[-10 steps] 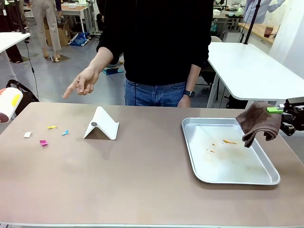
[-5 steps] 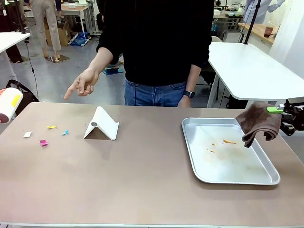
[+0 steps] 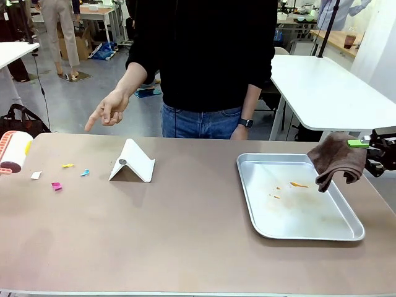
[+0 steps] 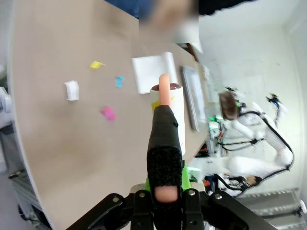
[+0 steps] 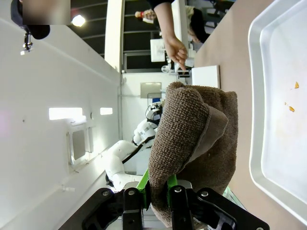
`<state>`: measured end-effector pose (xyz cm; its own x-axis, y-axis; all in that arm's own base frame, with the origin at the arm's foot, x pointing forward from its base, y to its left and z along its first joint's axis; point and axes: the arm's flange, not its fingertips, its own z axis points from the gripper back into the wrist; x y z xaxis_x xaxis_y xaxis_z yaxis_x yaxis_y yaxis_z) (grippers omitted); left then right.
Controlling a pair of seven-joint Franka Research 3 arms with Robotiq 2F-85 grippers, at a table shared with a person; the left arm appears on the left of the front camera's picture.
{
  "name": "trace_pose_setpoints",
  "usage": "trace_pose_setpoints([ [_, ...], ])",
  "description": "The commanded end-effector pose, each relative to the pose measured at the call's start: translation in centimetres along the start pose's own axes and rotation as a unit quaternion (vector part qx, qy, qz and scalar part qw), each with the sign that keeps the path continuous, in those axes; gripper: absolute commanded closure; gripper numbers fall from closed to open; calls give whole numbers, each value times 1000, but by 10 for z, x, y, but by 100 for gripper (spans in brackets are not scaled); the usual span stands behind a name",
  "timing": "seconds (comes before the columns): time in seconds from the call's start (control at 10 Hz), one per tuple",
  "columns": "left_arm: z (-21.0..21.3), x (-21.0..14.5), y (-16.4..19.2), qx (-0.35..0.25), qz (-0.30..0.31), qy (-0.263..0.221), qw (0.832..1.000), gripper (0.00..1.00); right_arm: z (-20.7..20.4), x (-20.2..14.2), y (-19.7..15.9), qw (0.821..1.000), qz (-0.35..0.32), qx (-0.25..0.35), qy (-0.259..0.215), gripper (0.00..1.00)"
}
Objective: Clean the surface of the table.
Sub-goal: If a person points to the right, clean the right side of the table with your right hand, and if they point to the left, clean the left side with your left hand.
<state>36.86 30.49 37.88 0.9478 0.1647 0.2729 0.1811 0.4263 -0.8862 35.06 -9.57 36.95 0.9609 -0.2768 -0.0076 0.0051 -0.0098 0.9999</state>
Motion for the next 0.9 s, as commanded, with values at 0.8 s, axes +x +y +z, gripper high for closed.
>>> trace_pose_setpoints([
  [0.8,-9,36,46,158,110,29,981,78,3,-1,4,1000,-10,8,2,100],
])
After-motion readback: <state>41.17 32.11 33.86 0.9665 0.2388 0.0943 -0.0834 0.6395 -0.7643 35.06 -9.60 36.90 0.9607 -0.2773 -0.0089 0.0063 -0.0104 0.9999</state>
